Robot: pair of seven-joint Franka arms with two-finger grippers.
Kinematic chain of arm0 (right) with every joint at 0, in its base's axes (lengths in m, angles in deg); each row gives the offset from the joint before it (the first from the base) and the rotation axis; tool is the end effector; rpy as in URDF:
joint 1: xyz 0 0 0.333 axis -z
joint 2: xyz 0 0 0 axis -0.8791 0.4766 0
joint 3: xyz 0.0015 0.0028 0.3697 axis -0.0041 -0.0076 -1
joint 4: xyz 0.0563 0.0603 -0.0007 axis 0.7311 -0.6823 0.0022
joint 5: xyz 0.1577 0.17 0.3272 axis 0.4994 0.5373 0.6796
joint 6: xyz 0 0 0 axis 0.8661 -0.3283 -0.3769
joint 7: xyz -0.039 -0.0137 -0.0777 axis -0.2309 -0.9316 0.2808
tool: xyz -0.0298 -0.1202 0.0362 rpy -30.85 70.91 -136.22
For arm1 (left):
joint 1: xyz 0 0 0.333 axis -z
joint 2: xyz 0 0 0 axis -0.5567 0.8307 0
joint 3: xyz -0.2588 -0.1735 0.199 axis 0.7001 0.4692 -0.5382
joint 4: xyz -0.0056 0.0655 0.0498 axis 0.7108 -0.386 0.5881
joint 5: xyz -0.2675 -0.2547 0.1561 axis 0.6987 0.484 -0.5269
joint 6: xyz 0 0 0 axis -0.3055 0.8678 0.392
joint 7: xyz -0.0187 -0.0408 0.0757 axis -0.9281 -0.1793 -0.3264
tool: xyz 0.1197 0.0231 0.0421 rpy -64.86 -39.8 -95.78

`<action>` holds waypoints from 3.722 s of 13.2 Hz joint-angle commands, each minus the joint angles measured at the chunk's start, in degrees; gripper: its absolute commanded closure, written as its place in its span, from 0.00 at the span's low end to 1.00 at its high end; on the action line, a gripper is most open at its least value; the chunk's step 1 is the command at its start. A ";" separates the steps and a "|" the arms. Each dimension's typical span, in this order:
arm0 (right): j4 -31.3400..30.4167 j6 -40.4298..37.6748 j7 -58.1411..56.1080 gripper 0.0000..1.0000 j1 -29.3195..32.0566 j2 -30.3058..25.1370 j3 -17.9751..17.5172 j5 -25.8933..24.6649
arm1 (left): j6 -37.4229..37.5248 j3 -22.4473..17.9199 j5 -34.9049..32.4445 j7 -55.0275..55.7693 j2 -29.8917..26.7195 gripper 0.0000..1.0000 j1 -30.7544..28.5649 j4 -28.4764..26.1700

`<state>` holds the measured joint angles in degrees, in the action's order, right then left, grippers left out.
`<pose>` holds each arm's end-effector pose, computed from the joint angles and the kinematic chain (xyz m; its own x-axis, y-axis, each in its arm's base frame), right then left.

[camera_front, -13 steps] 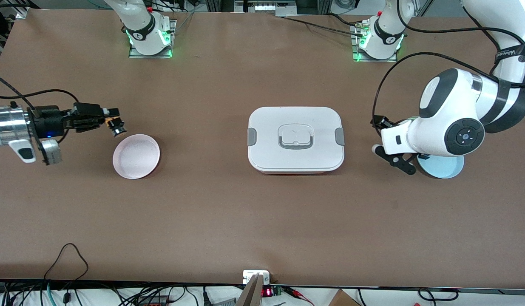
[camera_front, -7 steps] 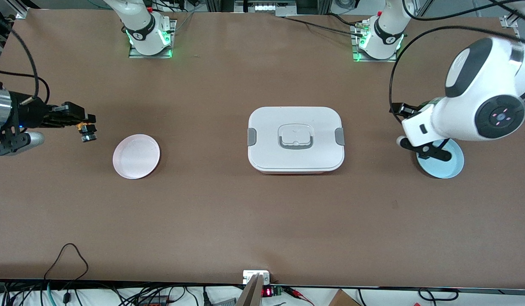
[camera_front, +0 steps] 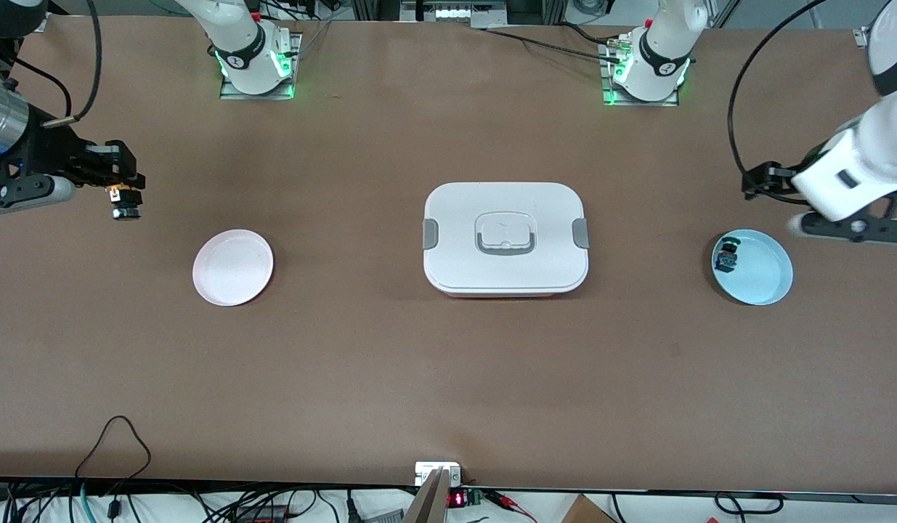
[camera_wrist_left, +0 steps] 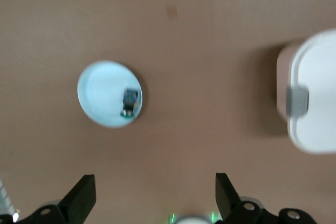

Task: Transfer orange switch to right arm and place
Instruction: 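Lower the held switch with the right gripper onto the white plate, then open the right gripper and release the switch on the plate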

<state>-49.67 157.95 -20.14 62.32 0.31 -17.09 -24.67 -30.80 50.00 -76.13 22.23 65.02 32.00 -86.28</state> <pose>0.5654 0.0309 0.6001 0.9875 0.1467 -0.0572 0.1391 -0.9830 -0.1195 0.5994 -0.0255 0.6147 0.9912 -0.0747 -0.1093 -0.0827 -0.9941 -0.0708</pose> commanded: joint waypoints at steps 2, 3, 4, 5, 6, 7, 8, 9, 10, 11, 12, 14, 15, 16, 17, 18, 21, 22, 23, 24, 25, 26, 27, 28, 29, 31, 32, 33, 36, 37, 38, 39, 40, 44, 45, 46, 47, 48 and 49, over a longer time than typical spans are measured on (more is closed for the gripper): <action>-13.38 11.03 0.67 1.00 -0.60 -4.59 -0.11 -1.58 | -15.77 -7.77 3.04 -0.66 -6.88 0.00 5.86 -15.16; -15.05 13.23 0.58 1.00 -0.60 -4.59 -0.11 -1.58 | -15.87 -7.95 3.04 -0.75 -6.62 0.00 5.87 -15.16; -16.72 15.25 0.58 1.00 -0.86 -4.50 -0.11 -1.58 | -15.53 -7.95 2.95 -0.75 -6.79 0.00 5.87 -15.17; -18.57 17.97 0.67 1.00 -1.13 -4.06 -0.20 -1.58 | -15.00 -7.95 2.78 -0.41 -7.31 0.00 5.87 -15.08; -20.50 21.30 0.67 1.00 -1.39 -3.10 -0.20 -1.58 | -14.30 -8.04 2.77 -0.49 -7.32 0.00 5.87 -14.82; -22.78 24.99 0.75 1.00 -1.91 -2.57 -0.20 -1.58 | -14.21 -8.04 2.77 -0.40 -7.14 0.00 5.52 -14.81; -25.24 29.29 0.75 1.00 -2.62 -1.61 -0.20 -1.50 | -14.20 -8.13 2.77 -0.31 -6.10 0.00 5.09 -14.38; -27.26 32.90 0.84 1.00 -2.71 -0.64 -0.29 -1.50 | -14.12 -8.13 2.77 -0.23 -3.82 0.00 4.21 -12.63; -28.59 36.16 0.84 1.00 -3.23 0.50 -0.29 -1.50 | -13.07 -8.04 2.77 -0.23 -3.02 0.00 3.94 -11.22; -29.39 38.71 0.67 1.00 -3.41 2.08 -0.29 -1.50 | -11.32 -8.04 2.77 -0.23 -3.01 0.00 3.85 -10.86; -29.57 40.48 0.67 1.00 -3.50 3.66 -0.29 -1.50 | -10.87 -7.95 2.77 0.03 -3.10 0.00 3.94 -10.77; -29.75 44.61 0.67 1.00 -4.20 6.82 -0.29 -1.50 | -10.69 -8.04 2.77 0.04 -3.36 0.00 3.85 -10.68; -29.75 46.80 0.58 1.00 -4.29 8.75 -0.29 -1.50 | -10.60 -7.87 2.77 -0.05 -3.71 0.00 3.85 -10.60; -29.75 49.52 0.49 1.00 -4.38 10.86 -0.29 -1.50 | -9.47 -7.60 2.69 0.04 -4.06 0.00 3.85 -10.42; -30.18 52.33 0.58 1.00 -4.55 12.97 -0.29 -1.41 | -7.89 -7.51 2.69 0.04 -4.50 0.00 3.85 -9.11; -31.06 56.10 0.49 1.00 -5.08 14.56 -0.29 -1.41 | -5.70 -7.43 2.69 0.12 -4.42 0.00 3.85 -7.88; -32.73 62.27 -0.04 1.00 -5.17 18.26 -0.29 -1.50 | -4.98 -7.07 2.69 0.13 -4.33 0.00 4.03 -6.64; -33.00 63.34 -0.12 1.00 -5.17 18.96 -0.29 -1.50 | -4.80 -6.99 2.69 0.13 -4.42 0.00 4.03 -6.64; -33.09 63.43 -0.12 1.00 -5.17 19.14 -0.29 -1.41 | -4.45 -6.99 2.69 0.13 -4.42 0.00 4.03 -6.64; -33.17 63.44 -0.12 1.00 -5.17 19.23 -0.29 -1.41 | -3.67 -7.07 2.69 0.13 -4.33 0.00 4.03 -6.64; -33.26 63.44 -0.21 1.00 -5.17 19.32 -0.29 -1.41 | -3.83 -7.42 2.69 0.13 -4.15 0.00 3.94 -6.29; -33.35 63.44 -0.21 1.00 -5.08 19.58 -0.29 -1.41 | -3.83 -7.51 2.69 0.13 -3.46 0.00 3.94 -4.90; -33.61 63.52 -0.30 1.00 -5.08 19.84 -0.20 -1.50 | -3.83 -7.51 2.69 0.13 -2.67 0.00 3.94 -3.49; -33.79 63.61 -0.65 1.00 -5.08 19.85 -0.20 -1.50 | -3.75 -7.25 2.69 0.21 -2.40 0.00 4.11 -2.69; -34.14 64.05 -2.04 1.00 -5.00 19.85 -0.11 -1.41 | -3.75 -6.99 2.60 0.30 -2.57 0.00 4.64 -2.68; -35.28 66.06 -3.29 1.00 -4.65 19.93 -0.02 -1.41 | -3.92 -6.98 1.20 0.92 -2.13 0.00 4.99 -2.60; -35.28 66.16 -3.38 1.00 -4.73 20.28 0.06 -1.50 | -3.92 -7.07 1.10 0.92 -2.13 0.00 4.91 -2.51; -35.28 66.25 -4.25 1.00 -4.65 20.63 0.06 -1.50 | -4.01 -7.07 0.93 0.92 -2.04 0.00 4.91 -2.51; -35.20 66.42 -5.04 0.99 -4.64 20.99 0.24 -1.50 | -3.83 -7.25 1.02 0.92 -2.04 0.00 4.47 -2.60; -35.20 66.42 -5.05 0.97 -4.64 20.99 0.33 -1.50 | -3.66 -7.16 1.02 0.92 -2.04 0.00 4.47 -2.60; -35.20 66.42 -5.22 0.90 -4.56 20.99 0.42 -1.50 | -3.40 -7.16 1.02 0.92 -2.04 0.00 4.55 -2.60; -35.11 66.25 -5.22 0.75 -4.56 20.90 0.50 -1.50 | -3.39 -7.16 1.10 0.92 -2.04 0.00 4.55 -2.60; -35.11 66.16 -5.13 0.38 -4.56 20.82 0.50 -1.50 | -3.31 -7.16 1.28 0.83 -1.96 0.00 4.47 -2.60; -34.50 62.23 -4.43 0.00 -4.64 17.23 0.50 -1.41 | -2.17 -7.16 1.63 0.74 -2.39 0.00 4.73 -2.60; -33.88 59.16 -4.34 0.00 -4.73 15.12 0.50 -1.41 | -0.86 -7.25 1.63 0.83 -2.48 0.00 4.73 -2.60; -33.01 55.39 -4.08 0.00 -4.73 12.67 0.50 -1.41 | -1.02 -7.16 1.81 0.83 -2.40 0.00 4.56 -2.60; -31.26 49.95 -2.25 0.00 -4.91 10.38 0.50 -1.41 | -0.93 -7.07 1.72 0.92 -2.74 0.00 4.55 -2.51; -28.80 44.77 -0.58 0.00 -5.17 8.53 0.42 -1.41 | -0.41 -6.99 1.72 1.00 -3.27 0.00 4.55 -2.68; -25.56 38.80 0.05 0.00 -5.17 7.03 0.33 -1.50 | -0.67 -7.07 1.89 1.09 -4.67 0.00 4.47 -4.16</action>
<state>-78.88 205.56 -22.66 57.47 11.40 -16.66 -25.38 -32.86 42.85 -73.93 22.52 61.92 36.45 -90.35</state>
